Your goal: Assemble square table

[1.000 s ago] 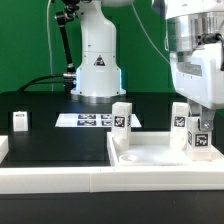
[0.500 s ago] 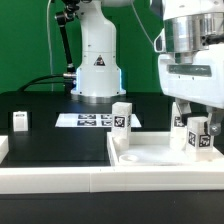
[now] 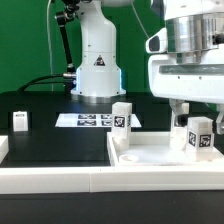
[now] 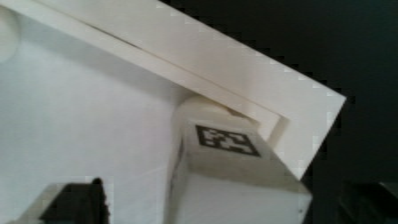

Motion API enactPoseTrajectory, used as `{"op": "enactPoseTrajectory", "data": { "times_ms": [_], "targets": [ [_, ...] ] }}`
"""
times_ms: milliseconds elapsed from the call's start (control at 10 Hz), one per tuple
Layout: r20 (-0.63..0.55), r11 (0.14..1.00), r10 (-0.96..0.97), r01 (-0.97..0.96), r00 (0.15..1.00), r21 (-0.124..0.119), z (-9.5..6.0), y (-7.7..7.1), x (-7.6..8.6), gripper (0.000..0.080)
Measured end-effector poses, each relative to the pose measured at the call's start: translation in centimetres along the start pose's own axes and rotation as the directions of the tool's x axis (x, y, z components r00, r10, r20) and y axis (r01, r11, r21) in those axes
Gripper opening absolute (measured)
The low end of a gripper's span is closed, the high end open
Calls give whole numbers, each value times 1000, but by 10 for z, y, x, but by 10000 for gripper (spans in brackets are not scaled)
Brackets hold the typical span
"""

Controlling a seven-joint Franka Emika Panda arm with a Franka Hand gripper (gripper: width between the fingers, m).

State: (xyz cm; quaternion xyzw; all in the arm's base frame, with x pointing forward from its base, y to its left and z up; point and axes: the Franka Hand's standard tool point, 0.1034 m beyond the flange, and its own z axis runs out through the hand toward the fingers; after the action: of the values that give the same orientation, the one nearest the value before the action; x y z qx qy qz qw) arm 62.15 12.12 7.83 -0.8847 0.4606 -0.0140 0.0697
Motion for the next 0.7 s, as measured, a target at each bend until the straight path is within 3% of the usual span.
{"op": "enactPoseTrajectory", "data": {
  "times_ms": [700],
  "targets": [
    [-4, 905, -425, 425, 905, -12, 2, -4, -5, 649]
  ]
}}
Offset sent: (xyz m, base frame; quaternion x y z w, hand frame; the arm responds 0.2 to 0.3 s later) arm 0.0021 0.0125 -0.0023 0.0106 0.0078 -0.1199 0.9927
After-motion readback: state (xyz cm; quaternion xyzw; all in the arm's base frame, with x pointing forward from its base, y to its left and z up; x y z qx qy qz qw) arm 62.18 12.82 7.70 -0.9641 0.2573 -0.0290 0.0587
